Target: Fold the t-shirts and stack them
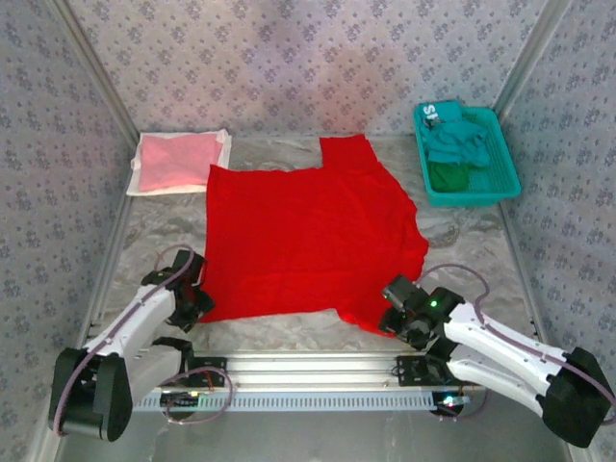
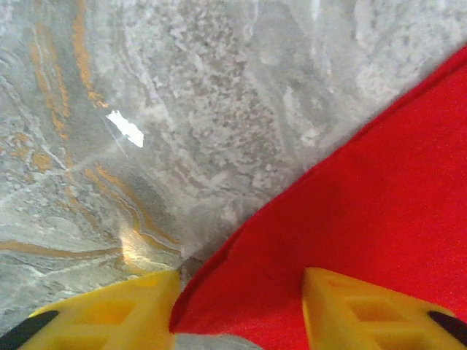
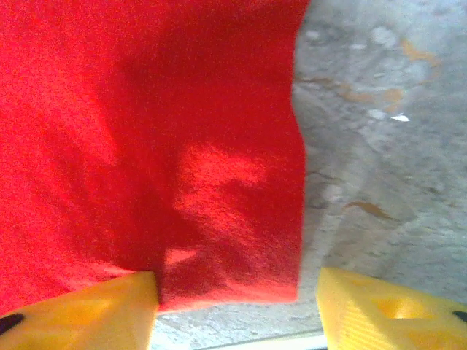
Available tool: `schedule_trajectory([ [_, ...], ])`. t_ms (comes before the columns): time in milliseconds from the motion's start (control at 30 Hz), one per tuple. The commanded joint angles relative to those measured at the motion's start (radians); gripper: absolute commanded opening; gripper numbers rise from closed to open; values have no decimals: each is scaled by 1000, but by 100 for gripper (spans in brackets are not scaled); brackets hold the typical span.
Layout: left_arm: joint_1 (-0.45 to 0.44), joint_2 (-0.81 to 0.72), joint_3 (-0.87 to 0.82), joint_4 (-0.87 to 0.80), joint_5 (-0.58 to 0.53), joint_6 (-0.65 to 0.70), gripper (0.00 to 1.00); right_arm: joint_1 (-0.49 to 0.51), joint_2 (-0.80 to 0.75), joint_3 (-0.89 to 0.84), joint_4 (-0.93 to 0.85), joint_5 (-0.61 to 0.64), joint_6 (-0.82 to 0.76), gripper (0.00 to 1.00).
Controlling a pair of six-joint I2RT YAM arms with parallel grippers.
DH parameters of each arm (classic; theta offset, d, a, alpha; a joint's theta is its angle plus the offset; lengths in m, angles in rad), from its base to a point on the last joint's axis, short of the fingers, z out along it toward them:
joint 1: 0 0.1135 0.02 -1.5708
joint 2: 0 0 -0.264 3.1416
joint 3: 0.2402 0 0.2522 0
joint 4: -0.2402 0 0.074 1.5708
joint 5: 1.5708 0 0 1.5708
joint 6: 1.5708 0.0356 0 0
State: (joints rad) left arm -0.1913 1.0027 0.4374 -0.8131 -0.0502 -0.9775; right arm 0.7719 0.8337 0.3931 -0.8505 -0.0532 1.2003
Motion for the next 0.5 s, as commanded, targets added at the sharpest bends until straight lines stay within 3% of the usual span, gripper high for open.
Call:
schedule_trajectory([
  [0, 18, 25, -36, 199, 29, 50, 41, -11, 7, -31, 72, -19, 1, 56],
  [67, 27, 35, -46, 240, 52, 63, 21, -26, 17, -32, 106, -17, -20, 43],
  [167, 33, 32, -23, 232, 51, 87, 10, -30, 25, -6, 99, 0, -34, 25],
  [267, 54, 13, 14, 198, 40, 127, 6, -53, 25, 26, 73, 5, -75, 9],
  [367, 92, 7, 45, 187, 70, 158, 0, -84, 24, 57, 73, -8, -120, 1],
  [467, 102, 21, 75, 179, 77, 183, 0, -114, 33, 96, 67, -14, -163, 0],
])
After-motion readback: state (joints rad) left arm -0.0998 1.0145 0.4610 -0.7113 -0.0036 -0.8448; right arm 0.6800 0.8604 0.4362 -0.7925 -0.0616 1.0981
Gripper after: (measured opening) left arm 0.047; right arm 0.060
